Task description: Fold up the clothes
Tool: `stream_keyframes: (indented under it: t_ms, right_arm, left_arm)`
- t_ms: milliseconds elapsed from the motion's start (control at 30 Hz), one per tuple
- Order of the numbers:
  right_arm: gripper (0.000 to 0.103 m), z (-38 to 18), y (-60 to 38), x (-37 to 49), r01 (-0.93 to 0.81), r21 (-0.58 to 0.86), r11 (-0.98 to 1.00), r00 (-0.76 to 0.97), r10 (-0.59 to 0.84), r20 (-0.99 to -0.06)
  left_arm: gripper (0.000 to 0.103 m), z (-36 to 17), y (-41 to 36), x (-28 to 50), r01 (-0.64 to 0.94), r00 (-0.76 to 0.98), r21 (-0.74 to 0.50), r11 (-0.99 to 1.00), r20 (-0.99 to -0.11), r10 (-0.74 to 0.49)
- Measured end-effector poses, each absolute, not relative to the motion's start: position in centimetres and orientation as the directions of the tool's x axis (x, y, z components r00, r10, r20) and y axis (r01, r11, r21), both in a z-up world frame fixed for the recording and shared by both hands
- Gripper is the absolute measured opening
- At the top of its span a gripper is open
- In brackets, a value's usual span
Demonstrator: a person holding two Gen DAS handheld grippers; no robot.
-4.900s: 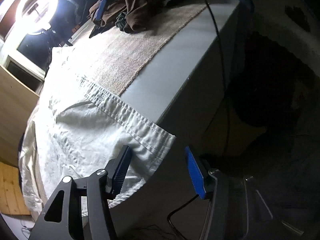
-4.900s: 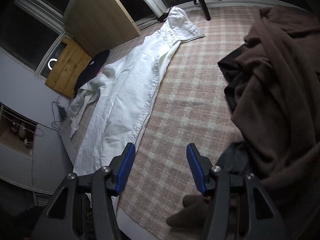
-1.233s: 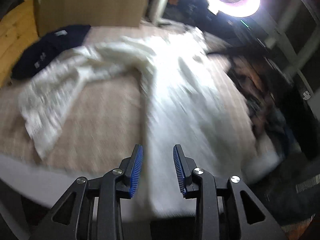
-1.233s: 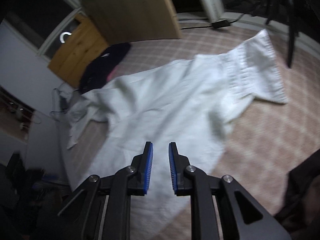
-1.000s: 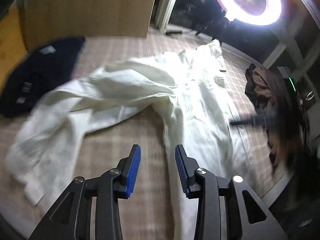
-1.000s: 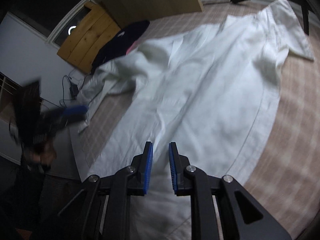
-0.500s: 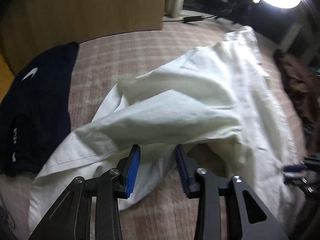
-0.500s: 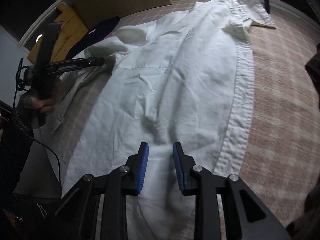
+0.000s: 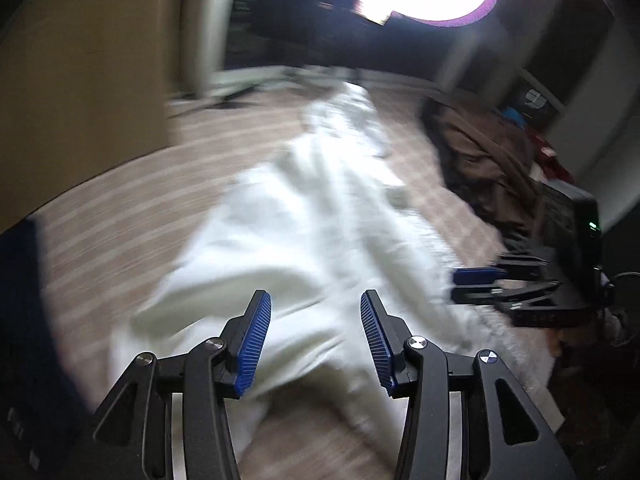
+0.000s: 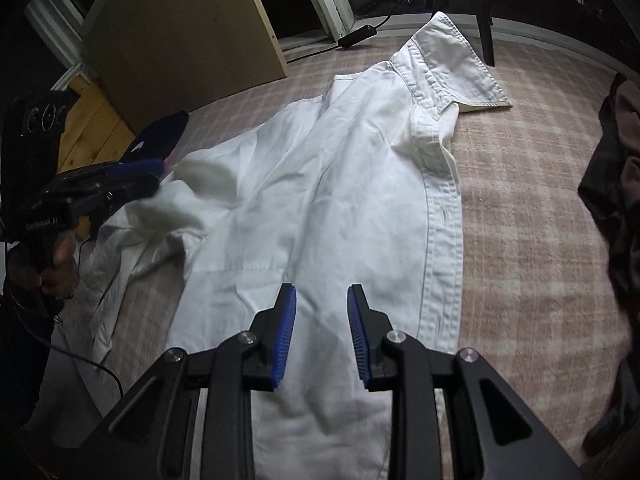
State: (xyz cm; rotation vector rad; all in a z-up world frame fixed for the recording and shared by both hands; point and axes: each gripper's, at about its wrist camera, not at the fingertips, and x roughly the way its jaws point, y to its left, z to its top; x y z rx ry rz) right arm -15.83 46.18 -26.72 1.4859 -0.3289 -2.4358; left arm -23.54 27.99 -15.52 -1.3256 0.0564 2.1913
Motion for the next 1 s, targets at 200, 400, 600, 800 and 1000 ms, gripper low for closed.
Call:
stream_keyframes:
  t_ms: [200, 400, 600, 800, 1000]
  right_arm:
    - [0.027, -26.8, 49.1, -19.4, 0.044, 0.392, -0.919, -0.484, -0.363, -0.796]
    - [0.010, -29.4, 50.4, -24.0, -0.002, 0.327, -0.945, -0.415, -0.297, -0.860]
    - [0.014, -26.4, 50.6, -25.7, 0.053, 0.280, -0.959, -0.465, -0.272, -0.843]
    - [0.010, -28.8, 47.8, -28.1, 0.130, 0.222, -0.966, -0.423, -0.256, -0.869]
    - [0.009, -27.4, 51.3, -27.0, 0.050, 0.169, -0.984, -0.468, -0.172, -0.867]
  left_arm:
    - [0.044, -19.1, 31.0, -27.9, -0.506, -0.326, -0.122, -0.854, -0.890, 0.320]
    - [0.047, -21.2, 27.1, -29.5, -0.405, -0.395, 0.030, -0.914, -0.907, 0.145]
    - [0.041, -18.7, 25.6, -30.9, -0.383, -0.428, -0.113, -0.917, -0.858, 0.284]
    - [0.043, -20.8, 30.6, -32.4, -0.516, -0.378, -0.097, -0.851, -0.866, 0.328]
    - [0.048, -20.8, 27.1, -33.0, -0.454, -0.430, -0.018, -0.891, -0.871, 0.236]
